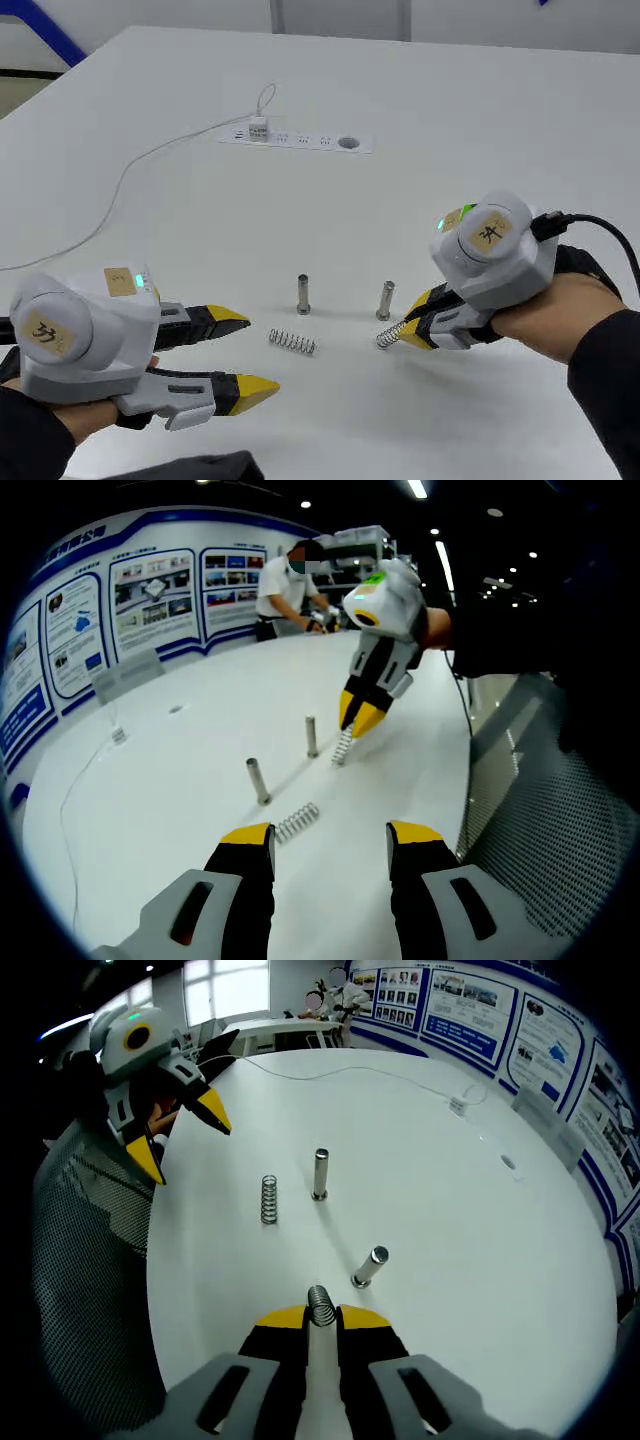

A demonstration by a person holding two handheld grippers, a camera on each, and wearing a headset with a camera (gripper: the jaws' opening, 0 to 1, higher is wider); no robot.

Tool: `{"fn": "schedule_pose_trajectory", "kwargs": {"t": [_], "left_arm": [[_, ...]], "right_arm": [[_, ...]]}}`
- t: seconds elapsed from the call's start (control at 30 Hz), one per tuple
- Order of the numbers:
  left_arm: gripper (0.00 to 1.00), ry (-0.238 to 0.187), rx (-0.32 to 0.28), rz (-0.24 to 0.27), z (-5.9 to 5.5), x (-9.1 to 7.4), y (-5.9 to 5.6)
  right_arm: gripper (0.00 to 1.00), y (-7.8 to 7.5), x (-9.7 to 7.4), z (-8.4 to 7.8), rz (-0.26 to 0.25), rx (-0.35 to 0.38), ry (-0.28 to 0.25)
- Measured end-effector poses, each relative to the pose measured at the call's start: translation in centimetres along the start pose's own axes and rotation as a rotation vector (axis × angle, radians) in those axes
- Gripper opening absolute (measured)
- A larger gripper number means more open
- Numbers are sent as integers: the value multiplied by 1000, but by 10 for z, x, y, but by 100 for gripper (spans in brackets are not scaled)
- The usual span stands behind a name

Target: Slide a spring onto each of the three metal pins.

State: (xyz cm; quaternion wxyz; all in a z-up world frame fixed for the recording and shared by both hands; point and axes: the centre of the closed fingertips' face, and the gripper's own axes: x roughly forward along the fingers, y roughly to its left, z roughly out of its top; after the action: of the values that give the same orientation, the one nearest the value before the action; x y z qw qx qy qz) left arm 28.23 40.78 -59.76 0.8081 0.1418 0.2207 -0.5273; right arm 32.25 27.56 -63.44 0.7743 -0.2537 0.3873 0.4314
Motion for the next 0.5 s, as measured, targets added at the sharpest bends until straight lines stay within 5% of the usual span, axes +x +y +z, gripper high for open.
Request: {"fn": "schedule_pose_trajectory", "kwargs": {"t": [0.5], "left_arm": [[46, -5, 0, 0, 1, 0, 1]], "right_arm": [[12, 0, -5, 4, 3, -9, 20]]}}
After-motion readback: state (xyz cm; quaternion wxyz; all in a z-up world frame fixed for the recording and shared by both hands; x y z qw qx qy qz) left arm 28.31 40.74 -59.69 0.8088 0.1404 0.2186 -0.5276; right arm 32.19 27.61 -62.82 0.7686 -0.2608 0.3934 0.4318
